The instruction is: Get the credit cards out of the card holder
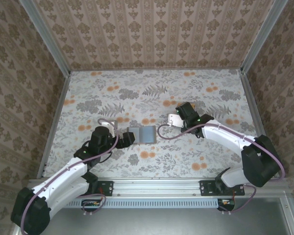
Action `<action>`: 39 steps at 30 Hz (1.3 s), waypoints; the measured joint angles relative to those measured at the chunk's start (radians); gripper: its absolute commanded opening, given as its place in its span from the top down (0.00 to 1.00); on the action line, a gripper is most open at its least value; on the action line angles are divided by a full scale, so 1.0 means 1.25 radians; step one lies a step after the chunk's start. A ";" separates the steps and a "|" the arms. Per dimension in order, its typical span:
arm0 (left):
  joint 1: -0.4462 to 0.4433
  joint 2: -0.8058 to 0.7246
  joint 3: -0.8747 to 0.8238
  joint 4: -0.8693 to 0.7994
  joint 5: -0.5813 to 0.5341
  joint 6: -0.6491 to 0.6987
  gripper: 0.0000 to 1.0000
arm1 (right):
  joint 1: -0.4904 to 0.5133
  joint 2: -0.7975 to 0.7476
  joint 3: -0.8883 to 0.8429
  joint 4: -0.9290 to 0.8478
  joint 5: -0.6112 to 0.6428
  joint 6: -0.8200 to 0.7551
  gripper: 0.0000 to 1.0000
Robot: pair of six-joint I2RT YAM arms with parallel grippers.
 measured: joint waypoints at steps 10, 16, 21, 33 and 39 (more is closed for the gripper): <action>0.000 -0.004 0.000 0.000 -0.003 0.000 0.00 | -0.004 0.023 0.001 -0.003 -0.001 0.000 0.90; 0.000 -0.004 -0.001 0.000 -0.003 0.000 0.00 | -0.016 0.077 0.027 -0.003 -0.001 0.004 0.77; 0.000 -0.004 -0.001 0.000 -0.003 0.000 0.00 | -0.017 0.117 0.062 -0.002 0.004 0.023 0.71; 0.000 -0.004 -0.001 0.000 -0.003 0.000 0.00 | -0.027 0.164 0.098 0.048 0.076 0.065 0.54; 0.000 -0.007 -0.005 0.000 -0.003 0.000 0.00 | -0.026 0.168 0.113 0.056 0.096 0.116 0.55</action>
